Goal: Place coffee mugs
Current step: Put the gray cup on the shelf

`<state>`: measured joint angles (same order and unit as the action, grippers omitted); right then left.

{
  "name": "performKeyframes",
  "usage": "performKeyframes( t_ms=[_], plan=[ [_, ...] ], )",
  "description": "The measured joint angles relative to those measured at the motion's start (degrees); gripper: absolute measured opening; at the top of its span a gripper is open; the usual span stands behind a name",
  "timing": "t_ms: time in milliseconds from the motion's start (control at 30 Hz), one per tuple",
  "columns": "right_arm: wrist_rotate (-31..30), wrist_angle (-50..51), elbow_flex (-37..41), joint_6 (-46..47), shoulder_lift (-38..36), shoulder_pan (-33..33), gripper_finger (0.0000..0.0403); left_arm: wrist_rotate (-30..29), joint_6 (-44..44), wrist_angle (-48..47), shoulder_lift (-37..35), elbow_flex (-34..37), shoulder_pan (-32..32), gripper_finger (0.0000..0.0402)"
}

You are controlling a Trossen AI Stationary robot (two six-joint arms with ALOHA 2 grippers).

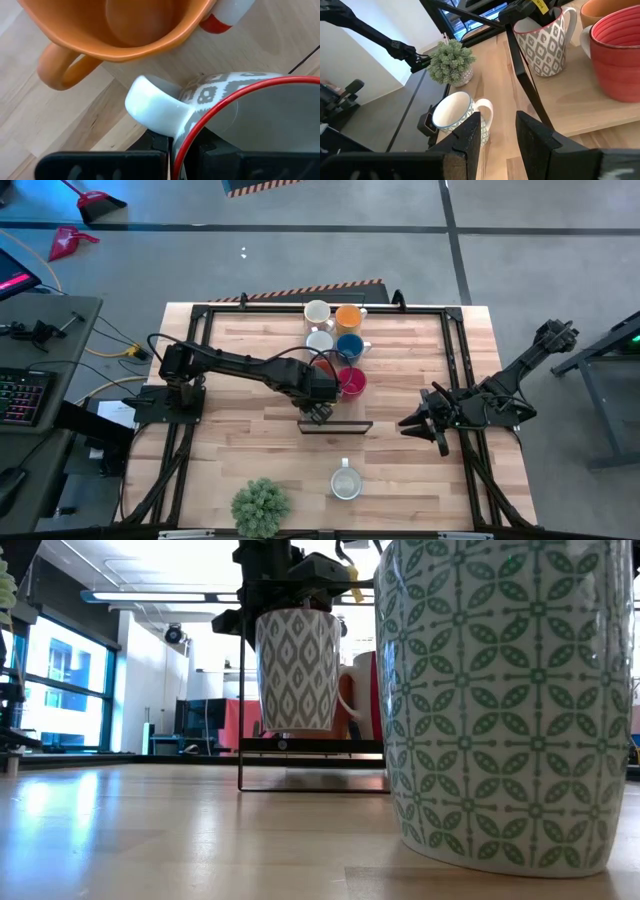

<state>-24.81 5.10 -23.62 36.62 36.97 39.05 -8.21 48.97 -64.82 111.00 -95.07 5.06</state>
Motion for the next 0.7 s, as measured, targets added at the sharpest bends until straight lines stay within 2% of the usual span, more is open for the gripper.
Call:
performKeyframes(
  t_ms=[467, 700],
  plan=[
    [1.3, 0.0, 0.0, 0.0, 0.0, 0.0, 0.0106, -1.2, -2.3, 0.1, 0.0, 0.0, 0.0, 0.0012],
    [1.3, 0.0, 0.0, 0.0, 0.0, 0.0, 0.0106, 0.4, -1.6, 0.2, 0.6, -0.1, 0.0, 0.0012]
  ],
)
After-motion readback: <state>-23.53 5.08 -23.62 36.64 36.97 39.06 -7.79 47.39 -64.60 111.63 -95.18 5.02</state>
